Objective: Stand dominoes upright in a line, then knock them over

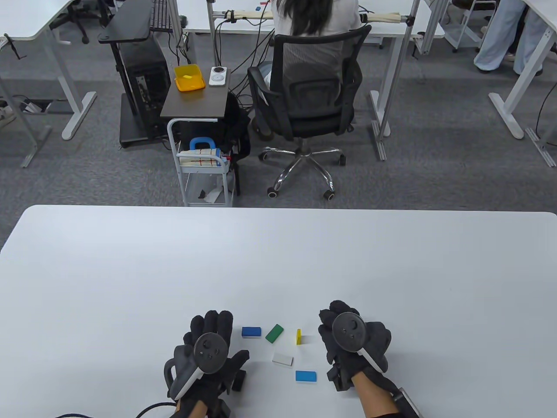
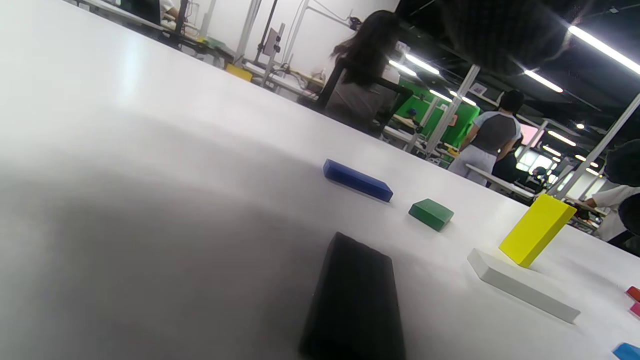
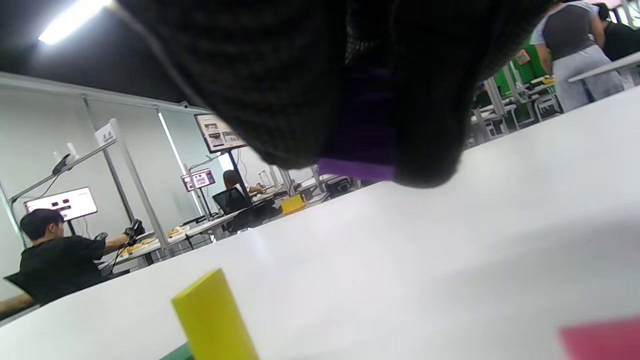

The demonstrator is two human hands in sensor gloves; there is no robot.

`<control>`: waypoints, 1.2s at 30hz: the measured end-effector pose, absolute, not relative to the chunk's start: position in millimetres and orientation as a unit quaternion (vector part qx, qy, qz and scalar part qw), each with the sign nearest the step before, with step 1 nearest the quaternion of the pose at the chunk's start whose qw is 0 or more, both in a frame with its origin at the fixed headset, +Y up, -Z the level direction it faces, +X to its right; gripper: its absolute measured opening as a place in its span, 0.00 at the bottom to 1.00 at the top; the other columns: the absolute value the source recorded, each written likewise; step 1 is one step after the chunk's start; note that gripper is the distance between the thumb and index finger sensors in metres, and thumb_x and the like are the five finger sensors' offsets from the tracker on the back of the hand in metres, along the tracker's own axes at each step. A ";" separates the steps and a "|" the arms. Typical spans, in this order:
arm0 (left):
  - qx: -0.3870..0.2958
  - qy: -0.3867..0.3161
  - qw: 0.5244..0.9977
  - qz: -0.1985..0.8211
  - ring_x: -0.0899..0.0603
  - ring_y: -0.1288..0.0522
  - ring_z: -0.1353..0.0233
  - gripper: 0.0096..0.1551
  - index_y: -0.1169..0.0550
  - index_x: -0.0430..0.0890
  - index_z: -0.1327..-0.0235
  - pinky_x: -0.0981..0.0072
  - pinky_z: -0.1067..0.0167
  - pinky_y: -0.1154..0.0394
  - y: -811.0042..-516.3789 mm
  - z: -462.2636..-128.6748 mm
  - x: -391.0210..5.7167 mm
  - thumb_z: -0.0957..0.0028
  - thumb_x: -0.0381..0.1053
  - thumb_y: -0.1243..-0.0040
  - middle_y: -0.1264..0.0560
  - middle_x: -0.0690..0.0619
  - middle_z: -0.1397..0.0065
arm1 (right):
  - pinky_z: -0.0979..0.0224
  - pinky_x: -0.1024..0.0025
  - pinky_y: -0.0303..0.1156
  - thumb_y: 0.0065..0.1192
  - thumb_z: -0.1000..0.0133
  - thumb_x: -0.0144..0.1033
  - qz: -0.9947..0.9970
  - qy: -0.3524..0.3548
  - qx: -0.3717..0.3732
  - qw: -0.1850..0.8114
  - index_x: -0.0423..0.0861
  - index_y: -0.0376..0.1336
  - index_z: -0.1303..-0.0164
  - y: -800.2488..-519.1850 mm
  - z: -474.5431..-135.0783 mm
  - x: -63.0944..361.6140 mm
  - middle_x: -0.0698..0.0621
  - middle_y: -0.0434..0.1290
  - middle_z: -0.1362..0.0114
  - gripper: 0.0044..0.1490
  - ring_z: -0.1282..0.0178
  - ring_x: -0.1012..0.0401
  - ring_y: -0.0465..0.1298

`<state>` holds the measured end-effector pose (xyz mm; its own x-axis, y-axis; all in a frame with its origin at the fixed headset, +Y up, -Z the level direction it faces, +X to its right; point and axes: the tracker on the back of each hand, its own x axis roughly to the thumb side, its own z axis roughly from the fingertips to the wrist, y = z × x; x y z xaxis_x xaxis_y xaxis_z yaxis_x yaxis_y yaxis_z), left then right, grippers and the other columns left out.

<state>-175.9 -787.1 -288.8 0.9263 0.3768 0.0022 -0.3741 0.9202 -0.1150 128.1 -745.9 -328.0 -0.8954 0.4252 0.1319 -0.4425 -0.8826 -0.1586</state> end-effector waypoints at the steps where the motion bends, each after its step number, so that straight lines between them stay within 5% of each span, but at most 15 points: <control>1: -0.056 -0.011 0.980 0.191 0.29 0.60 0.16 0.56 0.60 0.59 0.27 0.32 0.20 0.51 -787.3 -288.7 -175.9 0.57 0.70 0.43 0.58 0.47 0.12 | 0.27 0.52 0.71 0.80 0.58 0.34 0.969 -0.103 0.043 0.219 0.47 0.76 0.46 -746.3 -326.3 127.6 0.38 0.71 0.30 0.28 0.44 0.52 0.88; 5: -0.057 -0.012 0.979 0.193 0.29 0.60 0.16 0.56 0.60 0.59 0.27 0.32 0.20 0.51 -788.3 -288.4 -176.2 0.57 0.70 0.43 0.58 0.47 0.12 | 0.27 0.55 0.73 0.81 0.59 0.31 0.967 -0.091 0.055 0.232 0.43 0.67 0.32 -747.5 -325.8 124.0 0.38 0.74 0.32 0.42 0.43 0.54 0.88; 9: -0.055 -0.013 0.980 0.192 0.29 0.60 0.16 0.56 0.60 0.59 0.26 0.32 0.21 0.51 -787.7 -287.6 -175.6 0.57 0.70 0.43 0.58 0.47 0.12 | 0.28 0.51 0.72 0.80 0.57 0.32 0.955 -0.050 0.082 0.282 0.45 0.73 0.40 -756.3 -328.5 123.0 0.42 0.79 0.37 0.32 0.46 0.50 0.88; 13: -0.058 -0.015 0.979 0.196 0.29 0.59 0.16 0.55 0.60 0.59 0.27 0.32 0.20 0.51 -787.2 -287.2 -175.6 0.57 0.70 0.44 0.58 0.47 0.12 | 0.26 0.42 0.66 0.80 0.57 0.35 0.950 -0.058 0.088 0.294 0.52 0.74 0.42 -755.1 -327.1 122.4 0.49 0.80 0.36 0.31 0.36 0.51 0.83; 20: -0.059 -0.019 0.978 0.197 0.29 0.59 0.16 0.55 0.59 0.59 0.26 0.32 0.20 0.51 -786.5 -286.6 -174.7 0.57 0.70 0.44 0.58 0.47 0.12 | 0.28 0.48 0.72 0.79 0.57 0.30 0.945 -0.032 0.104 0.310 0.49 0.66 0.31 -766.2 -331.1 119.1 0.46 0.76 0.34 0.40 0.51 0.57 0.85; 36: -0.067 -0.022 0.978 0.196 0.29 0.59 0.16 0.55 0.59 0.59 0.26 0.32 0.20 0.51 -787.0 -286.9 -174.0 0.57 0.70 0.44 0.58 0.47 0.12 | 0.26 0.44 0.69 0.80 0.57 0.29 0.962 -0.013 0.106 0.250 0.49 0.68 0.34 -778.2 -334.1 108.0 0.48 0.77 0.34 0.38 0.45 0.55 0.86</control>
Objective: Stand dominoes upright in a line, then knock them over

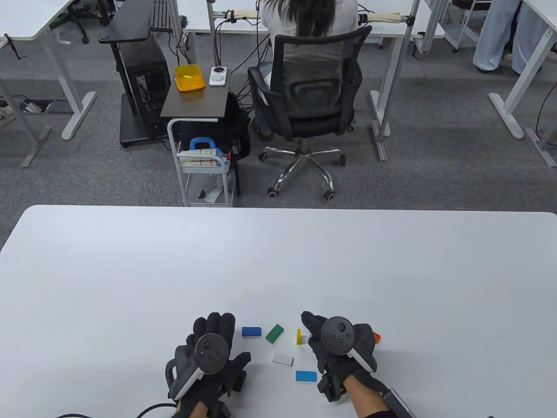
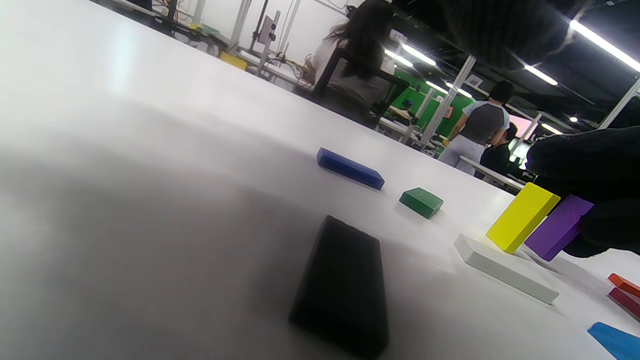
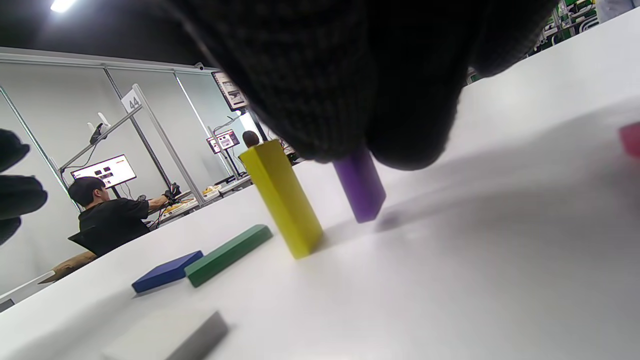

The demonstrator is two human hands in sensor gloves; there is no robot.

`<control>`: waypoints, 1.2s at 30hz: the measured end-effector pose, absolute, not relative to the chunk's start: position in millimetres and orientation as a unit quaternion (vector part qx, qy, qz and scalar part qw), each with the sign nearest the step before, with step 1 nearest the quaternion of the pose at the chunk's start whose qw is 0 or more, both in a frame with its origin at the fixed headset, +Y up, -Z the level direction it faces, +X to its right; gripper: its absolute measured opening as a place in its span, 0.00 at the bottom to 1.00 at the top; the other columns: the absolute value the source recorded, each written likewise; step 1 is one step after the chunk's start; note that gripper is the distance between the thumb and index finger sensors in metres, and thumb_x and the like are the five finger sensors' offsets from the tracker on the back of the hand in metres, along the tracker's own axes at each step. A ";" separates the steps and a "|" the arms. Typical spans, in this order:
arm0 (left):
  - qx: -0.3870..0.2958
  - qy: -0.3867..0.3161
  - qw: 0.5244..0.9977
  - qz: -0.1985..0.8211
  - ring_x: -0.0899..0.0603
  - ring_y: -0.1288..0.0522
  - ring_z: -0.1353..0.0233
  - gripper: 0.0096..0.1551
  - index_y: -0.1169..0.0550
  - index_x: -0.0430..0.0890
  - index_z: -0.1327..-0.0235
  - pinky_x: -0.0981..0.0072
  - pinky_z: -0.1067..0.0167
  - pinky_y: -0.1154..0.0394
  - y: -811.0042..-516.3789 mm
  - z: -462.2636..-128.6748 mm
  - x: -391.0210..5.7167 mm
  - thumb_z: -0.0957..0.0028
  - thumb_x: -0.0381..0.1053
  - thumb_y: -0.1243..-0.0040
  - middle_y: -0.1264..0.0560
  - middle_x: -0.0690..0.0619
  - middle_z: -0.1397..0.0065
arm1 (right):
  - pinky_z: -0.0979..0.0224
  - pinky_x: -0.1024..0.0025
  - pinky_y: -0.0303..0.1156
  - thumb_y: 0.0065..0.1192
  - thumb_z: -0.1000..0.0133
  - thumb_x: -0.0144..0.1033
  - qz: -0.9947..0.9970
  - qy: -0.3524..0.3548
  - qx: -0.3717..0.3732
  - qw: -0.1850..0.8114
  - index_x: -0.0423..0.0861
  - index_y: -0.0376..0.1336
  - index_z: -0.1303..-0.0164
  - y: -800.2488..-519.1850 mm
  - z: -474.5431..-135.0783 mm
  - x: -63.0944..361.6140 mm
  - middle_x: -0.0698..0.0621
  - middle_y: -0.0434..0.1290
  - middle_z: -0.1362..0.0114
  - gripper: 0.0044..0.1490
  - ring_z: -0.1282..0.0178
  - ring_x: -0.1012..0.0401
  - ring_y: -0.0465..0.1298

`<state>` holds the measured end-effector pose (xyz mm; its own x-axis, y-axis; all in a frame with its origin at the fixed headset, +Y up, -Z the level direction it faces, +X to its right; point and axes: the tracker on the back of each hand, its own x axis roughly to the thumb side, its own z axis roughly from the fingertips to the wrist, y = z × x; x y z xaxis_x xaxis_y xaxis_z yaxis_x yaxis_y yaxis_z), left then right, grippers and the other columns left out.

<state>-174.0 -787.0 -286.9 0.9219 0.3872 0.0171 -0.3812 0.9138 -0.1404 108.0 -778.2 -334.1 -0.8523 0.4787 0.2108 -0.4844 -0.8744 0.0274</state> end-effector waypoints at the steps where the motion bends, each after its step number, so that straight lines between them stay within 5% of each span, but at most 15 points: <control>1: -0.067 -0.022 0.978 0.197 0.29 0.59 0.16 0.55 0.59 0.59 0.26 0.32 0.21 0.51 -787.1 -287.1 -174.0 0.57 0.70 0.44 0.58 0.47 0.12 | 0.26 0.44 0.69 0.80 0.57 0.29 0.962 -0.008 0.109 0.249 0.50 0.68 0.34 -778.6 -334.7 107.2 0.48 0.77 0.34 0.38 0.45 0.54 0.85; 23: -0.071 -0.022 0.977 0.198 0.29 0.59 0.16 0.55 0.58 0.60 0.26 0.32 0.20 0.50 -787.1 -287.3 -174.4 0.57 0.70 0.44 0.57 0.47 0.12 | 0.26 0.42 0.68 0.79 0.56 0.29 0.967 -0.003 0.103 0.235 0.50 0.68 0.33 -782.6 -337.3 104.3 0.48 0.76 0.33 0.38 0.43 0.54 0.85; 36: -0.070 -0.022 0.977 0.201 0.29 0.59 0.16 0.54 0.58 0.60 0.26 0.32 0.20 0.50 -786.1 -286.7 -174.9 0.57 0.70 0.44 0.57 0.47 0.12 | 0.25 0.37 0.63 0.82 0.59 0.37 0.974 -0.001 0.074 0.212 0.49 0.62 0.26 -764.2 -337.7 125.6 0.43 0.70 0.26 0.49 0.36 0.48 0.80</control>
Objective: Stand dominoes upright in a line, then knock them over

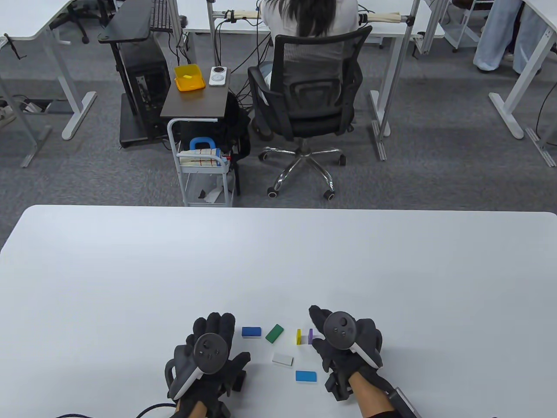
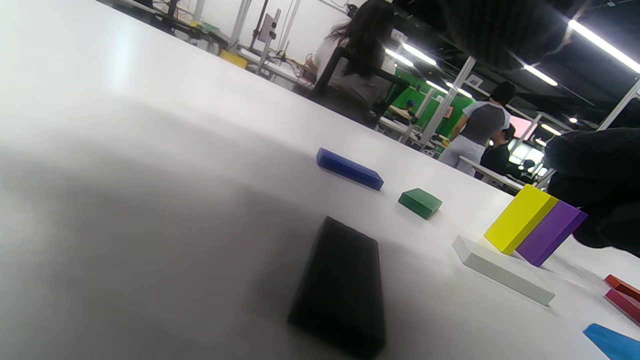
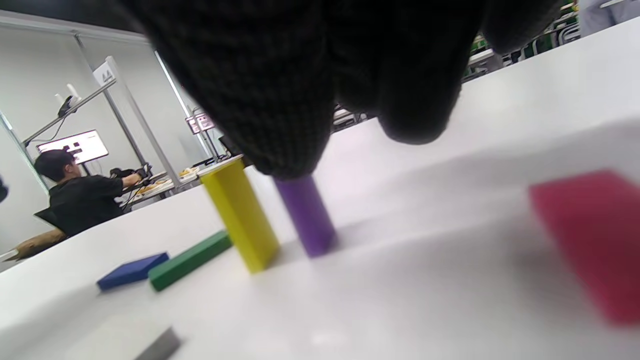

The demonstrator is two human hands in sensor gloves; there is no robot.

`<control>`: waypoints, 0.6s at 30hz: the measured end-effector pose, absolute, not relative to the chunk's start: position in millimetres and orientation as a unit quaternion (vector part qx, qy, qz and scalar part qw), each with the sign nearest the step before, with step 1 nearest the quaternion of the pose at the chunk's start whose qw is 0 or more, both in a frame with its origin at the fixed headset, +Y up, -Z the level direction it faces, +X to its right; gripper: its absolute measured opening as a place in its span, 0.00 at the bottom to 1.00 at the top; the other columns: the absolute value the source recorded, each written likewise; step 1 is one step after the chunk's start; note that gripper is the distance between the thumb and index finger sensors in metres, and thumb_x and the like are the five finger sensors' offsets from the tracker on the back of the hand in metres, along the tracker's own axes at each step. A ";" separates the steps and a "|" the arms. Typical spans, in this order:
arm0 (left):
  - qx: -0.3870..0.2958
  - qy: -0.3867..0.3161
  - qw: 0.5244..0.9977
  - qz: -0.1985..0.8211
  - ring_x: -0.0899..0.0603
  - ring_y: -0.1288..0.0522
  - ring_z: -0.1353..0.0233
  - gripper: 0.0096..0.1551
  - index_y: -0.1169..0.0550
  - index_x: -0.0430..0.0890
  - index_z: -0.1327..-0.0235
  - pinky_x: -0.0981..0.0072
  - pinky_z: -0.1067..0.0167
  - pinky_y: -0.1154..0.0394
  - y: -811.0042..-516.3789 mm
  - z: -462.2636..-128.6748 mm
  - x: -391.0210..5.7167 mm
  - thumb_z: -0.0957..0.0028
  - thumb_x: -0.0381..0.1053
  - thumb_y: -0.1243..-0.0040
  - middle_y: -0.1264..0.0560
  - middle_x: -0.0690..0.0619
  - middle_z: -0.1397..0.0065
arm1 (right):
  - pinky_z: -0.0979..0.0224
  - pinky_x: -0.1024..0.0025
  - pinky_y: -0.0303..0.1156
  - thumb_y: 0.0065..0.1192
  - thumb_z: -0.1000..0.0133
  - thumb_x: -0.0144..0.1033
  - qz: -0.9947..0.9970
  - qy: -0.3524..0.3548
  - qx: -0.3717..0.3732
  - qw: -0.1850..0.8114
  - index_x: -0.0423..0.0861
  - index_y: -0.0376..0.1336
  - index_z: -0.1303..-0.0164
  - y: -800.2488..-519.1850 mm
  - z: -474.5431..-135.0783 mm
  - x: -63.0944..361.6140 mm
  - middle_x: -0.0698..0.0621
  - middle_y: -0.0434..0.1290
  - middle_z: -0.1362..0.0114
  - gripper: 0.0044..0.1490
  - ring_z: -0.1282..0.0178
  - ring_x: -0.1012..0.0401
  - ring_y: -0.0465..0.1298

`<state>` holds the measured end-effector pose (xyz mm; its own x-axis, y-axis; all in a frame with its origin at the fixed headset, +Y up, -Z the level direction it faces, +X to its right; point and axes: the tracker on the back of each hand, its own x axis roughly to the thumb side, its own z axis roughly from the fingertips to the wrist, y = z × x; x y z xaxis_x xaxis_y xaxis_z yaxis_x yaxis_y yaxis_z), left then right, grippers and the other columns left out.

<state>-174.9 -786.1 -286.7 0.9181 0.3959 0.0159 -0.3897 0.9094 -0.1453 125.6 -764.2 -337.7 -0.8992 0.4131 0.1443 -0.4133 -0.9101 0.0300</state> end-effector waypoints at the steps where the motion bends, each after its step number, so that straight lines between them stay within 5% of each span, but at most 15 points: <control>1: -0.070 -0.023 0.977 0.201 0.29 0.59 0.16 0.54 0.58 0.60 0.26 0.32 0.20 0.50 -786.2 -286.9 -175.0 0.57 0.70 0.44 0.57 0.47 0.12 | 0.25 0.36 0.62 0.81 0.59 0.38 0.977 0.001 0.066 0.205 0.49 0.62 0.26 -761.3 -337.7 129.6 0.42 0.70 0.26 0.49 0.35 0.48 0.80; 9: -0.060 -0.024 0.977 0.202 0.29 0.58 0.16 0.54 0.57 0.60 0.26 0.32 0.20 0.50 -785.9 -287.3 -176.0 0.57 0.70 0.44 0.56 0.49 0.12 | 0.25 0.31 0.57 0.82 0.58 0.37 0.993 0.065 -0.012 0.102 0.48 0.67 0.29 -757.5 -338.5 146.7 0.44 0.73 0.28 0.44 0.32 0.40 0.77; 18: -0.062 -0.017 0.976 0.209 0.29 0.58 0.16 0.54 0.57 0.60 0.26 0.32 0.21 0.50 -785.5 -286.5 -179.6 0.57 0.70 0.43 0.56 0.48 0.12 | 0.25 0.29 0.52 0.84 0.61 0.39 0.989 0.144 0.037 0.002 0.48 0.63 0.25 -775.3 -334.6 120.4 0.44 0.72 0.26 0.51 0.25 0.37 0.69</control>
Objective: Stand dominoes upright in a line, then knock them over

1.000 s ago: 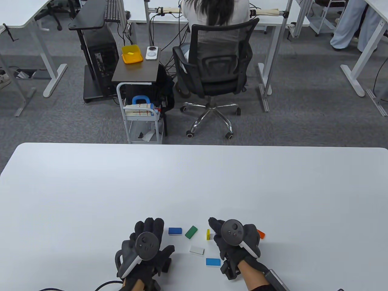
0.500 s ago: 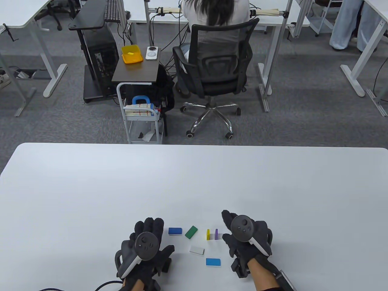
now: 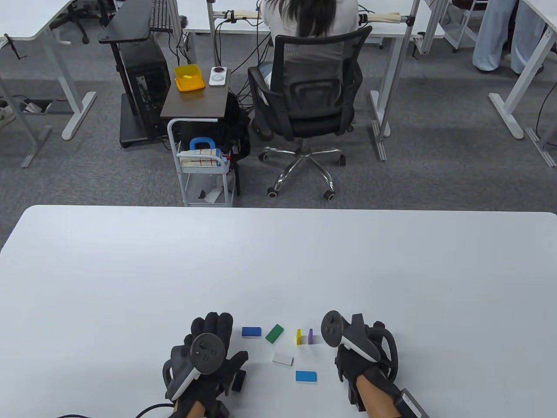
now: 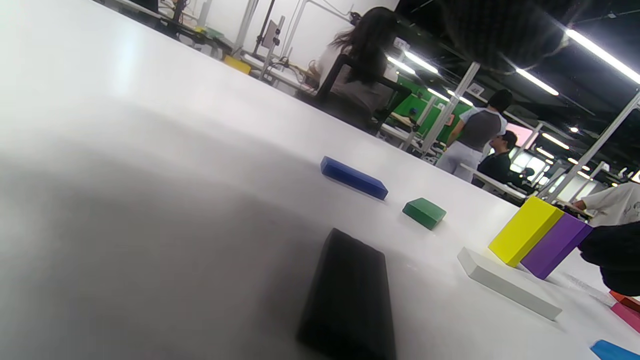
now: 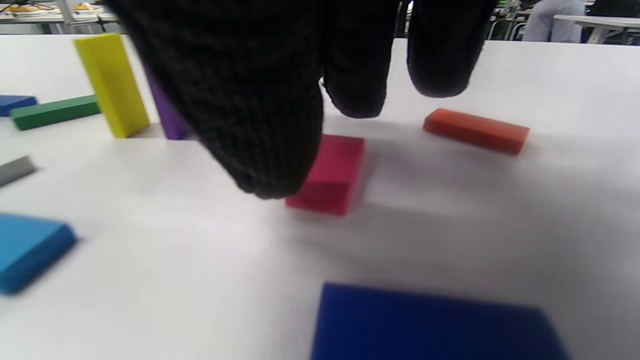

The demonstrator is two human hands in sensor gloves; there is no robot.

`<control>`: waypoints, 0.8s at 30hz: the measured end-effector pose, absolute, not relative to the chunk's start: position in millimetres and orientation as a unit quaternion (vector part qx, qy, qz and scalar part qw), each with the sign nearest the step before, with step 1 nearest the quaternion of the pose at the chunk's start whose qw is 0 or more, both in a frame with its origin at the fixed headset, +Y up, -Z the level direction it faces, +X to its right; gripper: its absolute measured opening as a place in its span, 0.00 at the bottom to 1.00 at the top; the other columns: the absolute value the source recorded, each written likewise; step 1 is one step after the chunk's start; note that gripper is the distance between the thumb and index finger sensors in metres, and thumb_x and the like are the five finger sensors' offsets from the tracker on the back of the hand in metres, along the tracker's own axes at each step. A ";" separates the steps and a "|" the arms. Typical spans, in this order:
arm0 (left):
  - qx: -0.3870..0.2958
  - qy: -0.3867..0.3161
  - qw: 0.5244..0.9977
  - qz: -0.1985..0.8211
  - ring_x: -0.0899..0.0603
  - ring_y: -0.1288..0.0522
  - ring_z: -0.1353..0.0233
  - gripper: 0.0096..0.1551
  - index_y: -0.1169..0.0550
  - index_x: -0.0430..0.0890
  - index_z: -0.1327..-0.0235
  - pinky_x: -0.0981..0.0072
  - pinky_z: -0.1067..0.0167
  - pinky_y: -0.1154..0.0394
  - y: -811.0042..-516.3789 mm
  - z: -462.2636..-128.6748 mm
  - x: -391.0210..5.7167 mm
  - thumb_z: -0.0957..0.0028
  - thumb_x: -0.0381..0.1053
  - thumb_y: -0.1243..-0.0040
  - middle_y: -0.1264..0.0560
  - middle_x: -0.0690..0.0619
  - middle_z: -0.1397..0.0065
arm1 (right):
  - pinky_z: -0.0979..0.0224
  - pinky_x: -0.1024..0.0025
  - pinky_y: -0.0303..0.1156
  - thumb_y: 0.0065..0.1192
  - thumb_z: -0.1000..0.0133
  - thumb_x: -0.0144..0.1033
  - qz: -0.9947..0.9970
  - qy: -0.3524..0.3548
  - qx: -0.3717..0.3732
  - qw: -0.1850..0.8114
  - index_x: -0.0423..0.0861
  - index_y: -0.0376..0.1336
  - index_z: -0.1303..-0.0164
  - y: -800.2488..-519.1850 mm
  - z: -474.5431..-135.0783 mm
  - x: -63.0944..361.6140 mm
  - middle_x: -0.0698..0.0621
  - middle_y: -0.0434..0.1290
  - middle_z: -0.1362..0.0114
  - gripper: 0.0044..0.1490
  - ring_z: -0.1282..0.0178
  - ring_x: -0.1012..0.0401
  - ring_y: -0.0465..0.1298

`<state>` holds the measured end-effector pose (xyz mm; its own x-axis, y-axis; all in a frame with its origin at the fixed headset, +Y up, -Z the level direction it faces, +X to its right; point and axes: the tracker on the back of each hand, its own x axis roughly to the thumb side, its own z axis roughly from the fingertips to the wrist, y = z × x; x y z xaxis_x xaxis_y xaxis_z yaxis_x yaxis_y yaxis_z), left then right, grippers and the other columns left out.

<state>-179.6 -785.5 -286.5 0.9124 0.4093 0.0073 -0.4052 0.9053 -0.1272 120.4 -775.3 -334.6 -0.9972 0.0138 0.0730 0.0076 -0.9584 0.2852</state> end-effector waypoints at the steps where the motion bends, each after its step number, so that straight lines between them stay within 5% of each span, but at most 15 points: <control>1: -0.061 -0.018 0.976 0.208 0.29 0.58 0.16 0.54 0.57 0.60 0.26 0.32 0.21 0.50 -785.9 -287.0 -179.2 0.57 0.70 0.43 0.56 0.49 0.12 | 0.25 0.29 0.52 0.84 0.61 0.38 0.988 0.150 0.032 -0.006 0.48 0.63 0.25 -777.2 -334.4 119.0 0.44 0.73 0.26 0.51 0.25 0.36 0.69; 16: -0.062 -0.023 0.977 0.201 0.29 0.57 0.16 0.53 0.55 0.61 0.26 0.32 0.21 0.49 -786.1 -286.0 -175.9 0.57 0.70 0.43 0.56 0.48 0.12 | 0.22 0.29 0.52 0.85 0.61 0.41 0.992 0.119 0.045 -0.015 0.54 0.59 0.24 -785.5 -333.1 122.2 0.47 0.75 0.30 0.54 0.29 0.45 0.75; 20: -0.063 -0.020 0.977 0.205 0.29 0.57 0.16 0.52 0.55 0.62 0.26 0.32 0.21 0.50 -786.4 -286.4 -177.8 0.57 0.70 0.43 0.56 0.48 0.12 | 0.21 0.30 0.54 0.80 0.59 0.45 0.997 0.042 0.051 0.027 0.56 0.57 0.23 -773.2 -330.3 128.9 0.43 0.69 0.26 0.53 0.31 0.45 0.77; 24: -0.065 -0.020 0.976 0.207 0.29 0.57 0.16 0.52 0.55 0.62 0.26 0.32 0.21 0.49 -787.2 -286.5 -178.0 0.57 0.70 0.43 0.56 0.48 0.12 | 0.22 0.42 0.64 0.80 0.58 0.41 0.995 -0.034 0.064 0.069 0.50 0.69 0.33 -759.7 -325.5 131.5 0.41 0.64 0.25 0.40 0.40 0.52 0.82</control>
